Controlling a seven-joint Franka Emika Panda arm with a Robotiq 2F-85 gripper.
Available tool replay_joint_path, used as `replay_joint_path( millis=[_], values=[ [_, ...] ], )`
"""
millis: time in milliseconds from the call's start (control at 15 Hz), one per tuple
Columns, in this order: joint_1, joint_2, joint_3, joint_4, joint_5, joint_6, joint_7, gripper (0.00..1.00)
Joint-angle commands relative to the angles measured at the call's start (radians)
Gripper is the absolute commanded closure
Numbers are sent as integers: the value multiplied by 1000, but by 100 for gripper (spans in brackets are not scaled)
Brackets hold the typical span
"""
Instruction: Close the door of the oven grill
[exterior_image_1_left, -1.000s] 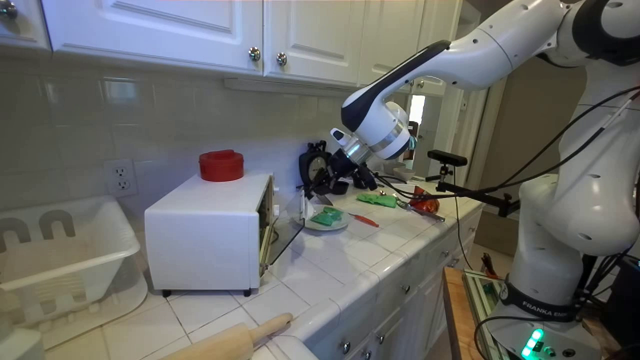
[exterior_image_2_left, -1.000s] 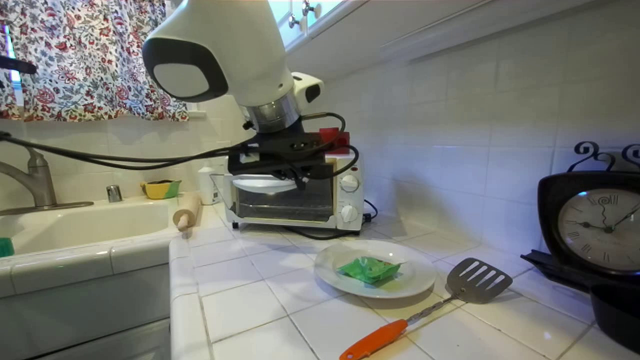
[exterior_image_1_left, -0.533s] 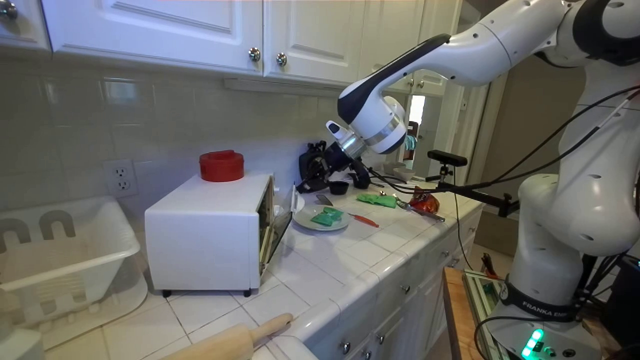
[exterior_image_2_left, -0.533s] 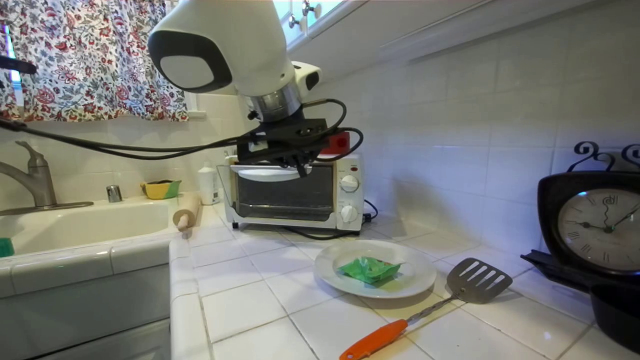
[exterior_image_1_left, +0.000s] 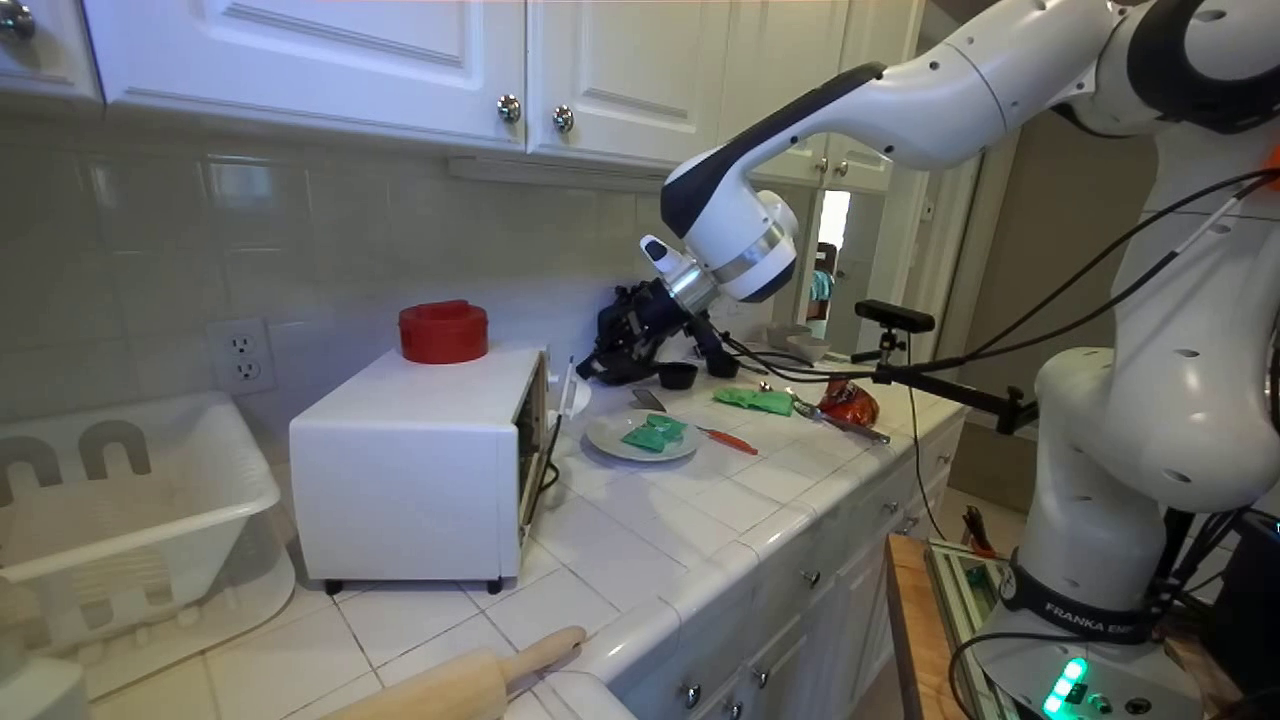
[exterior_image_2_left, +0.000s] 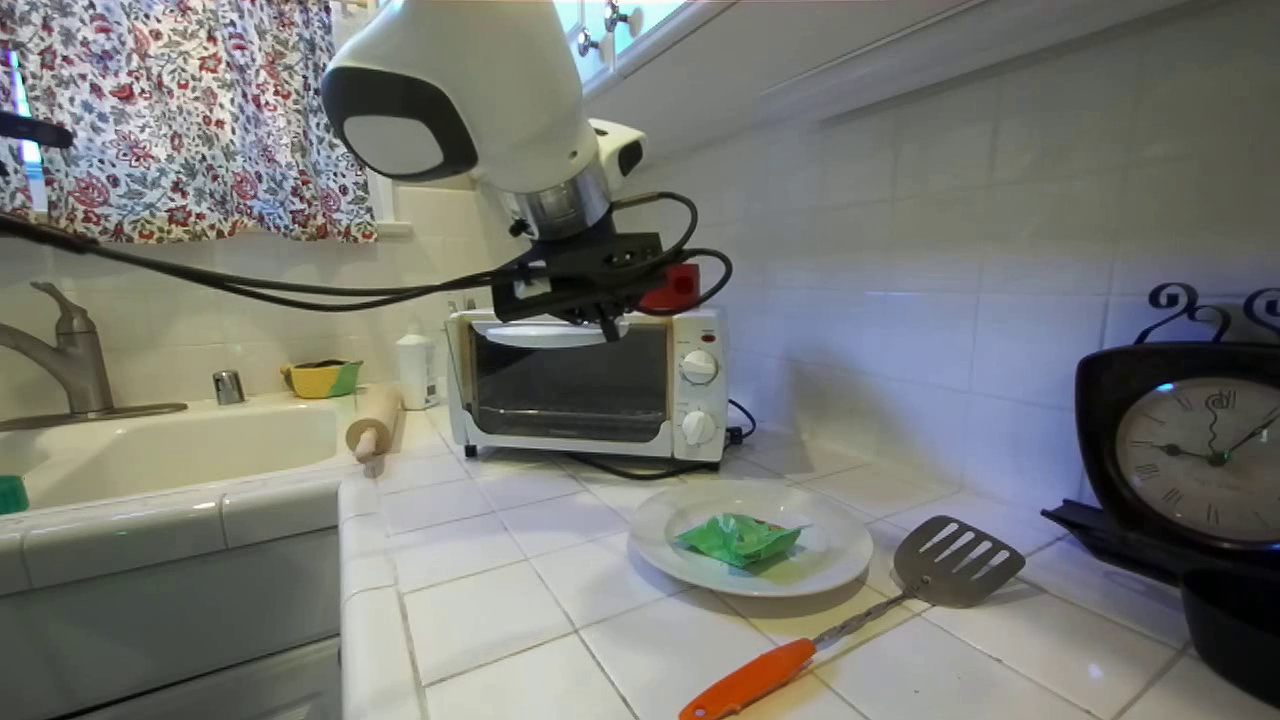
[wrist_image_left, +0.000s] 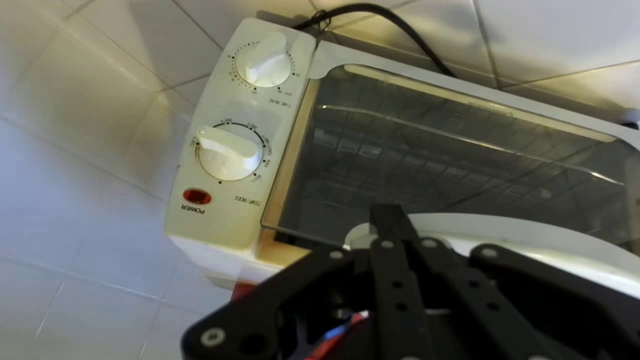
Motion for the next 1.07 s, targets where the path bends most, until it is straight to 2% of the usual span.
replay_joint_path(
  millis=[0,200,400,667,800,933,1000],
  values=[
    [10,57,5,43,43,0,-28,100],
    [12,45,8,32,41,7,-32,100],
    [14,-5,15,-38,-21,51,69,100],
    [8,-19,20,-66,-13,91,87,100],
    [9,-18,19,-53,24,85,45,100],
    [10,-10,24,-59,-14,94,97,100],
    [9,-10,30,-81,-59,102,164,100]
  ],
)
